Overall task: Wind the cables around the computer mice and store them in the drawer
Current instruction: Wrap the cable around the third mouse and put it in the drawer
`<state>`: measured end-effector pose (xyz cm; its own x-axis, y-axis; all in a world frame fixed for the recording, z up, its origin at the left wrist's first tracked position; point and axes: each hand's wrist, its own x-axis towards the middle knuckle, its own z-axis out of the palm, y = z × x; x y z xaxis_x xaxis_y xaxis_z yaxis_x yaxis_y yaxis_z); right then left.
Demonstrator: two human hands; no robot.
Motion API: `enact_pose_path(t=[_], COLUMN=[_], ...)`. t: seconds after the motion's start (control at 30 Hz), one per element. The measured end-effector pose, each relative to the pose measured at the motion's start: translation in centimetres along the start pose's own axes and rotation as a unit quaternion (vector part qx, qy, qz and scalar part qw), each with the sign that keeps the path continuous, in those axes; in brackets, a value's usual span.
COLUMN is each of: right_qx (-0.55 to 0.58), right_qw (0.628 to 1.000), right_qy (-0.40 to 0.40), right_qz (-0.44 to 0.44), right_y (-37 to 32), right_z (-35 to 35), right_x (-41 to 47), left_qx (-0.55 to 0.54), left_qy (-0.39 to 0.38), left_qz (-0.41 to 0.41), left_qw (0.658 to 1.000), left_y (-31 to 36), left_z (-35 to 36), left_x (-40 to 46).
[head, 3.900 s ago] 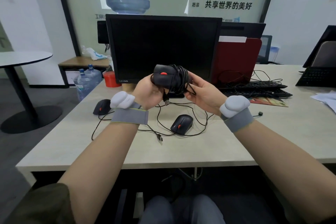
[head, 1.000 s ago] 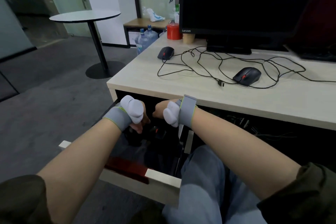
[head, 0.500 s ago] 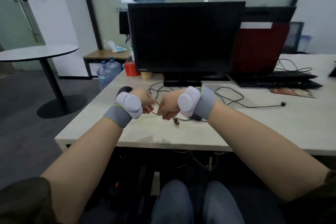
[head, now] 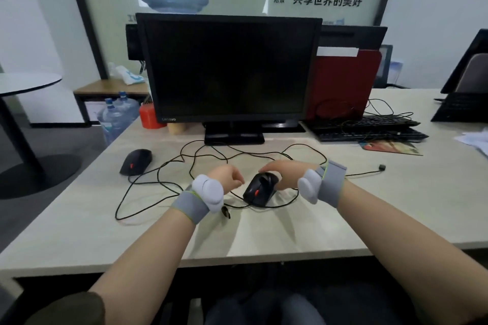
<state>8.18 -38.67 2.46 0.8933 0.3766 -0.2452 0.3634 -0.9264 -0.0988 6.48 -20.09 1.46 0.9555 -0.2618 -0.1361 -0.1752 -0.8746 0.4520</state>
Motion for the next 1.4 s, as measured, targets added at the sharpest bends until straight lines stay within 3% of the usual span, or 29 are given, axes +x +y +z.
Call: enact_pose_path(t=[0.2, 0.3, 0.57, 0.8, 1.17, 1.3, 1.4], right_qx=[0.042, -0.024, -0.134, 0.011, 0.122, 0.112, 0.127], right_qw=[0.994, 0.984, 0.965, 0.979, 0.929, 0.936, 0.948], right_qy=[0.072, 0.130, 0.166, 0.188, 0.304, 0.263, 0.197], right_qz=[-0.068, -0.116, -0.151, -0.076, 0.175, 0.204, 0.215], right_y=[0.0, -0.5, -2.6, -1.8, -1.1, -0.1, 0.7], right_z=[2.2, 2.9, 4.5, 2.4, 0.8, 1.6, 2.3], right_x=[1.2, 1.2, 1.4, 1.1, 1.5, 1.6, 1.7], left_qx=[0.046, 0.020, 0.046, 0.072, 0.045, 0.029, 0.021], left_qy=[-0.051, -0.041, -0.037, 0.007, -0.048, -0.071, -0.030], left_qz=[-0.050, -0.039, -0.005, 0.002, 0.043, 0.046, 0.042], left_qw=[0.996, 0.998, 0.998, 0.997, 0.997, 0.996, 0.998], left_y=[-1.0, -1.1, -0.9, -1.0, -2.0, -2.0, -2.1], left_z=[1.7, 2.2, 3.3, 2.5, 2.7, 2.2, 1.9], left_x=[0.4, 0.3, -0.6, -1.6, -2.6, -2.6, -2.7])
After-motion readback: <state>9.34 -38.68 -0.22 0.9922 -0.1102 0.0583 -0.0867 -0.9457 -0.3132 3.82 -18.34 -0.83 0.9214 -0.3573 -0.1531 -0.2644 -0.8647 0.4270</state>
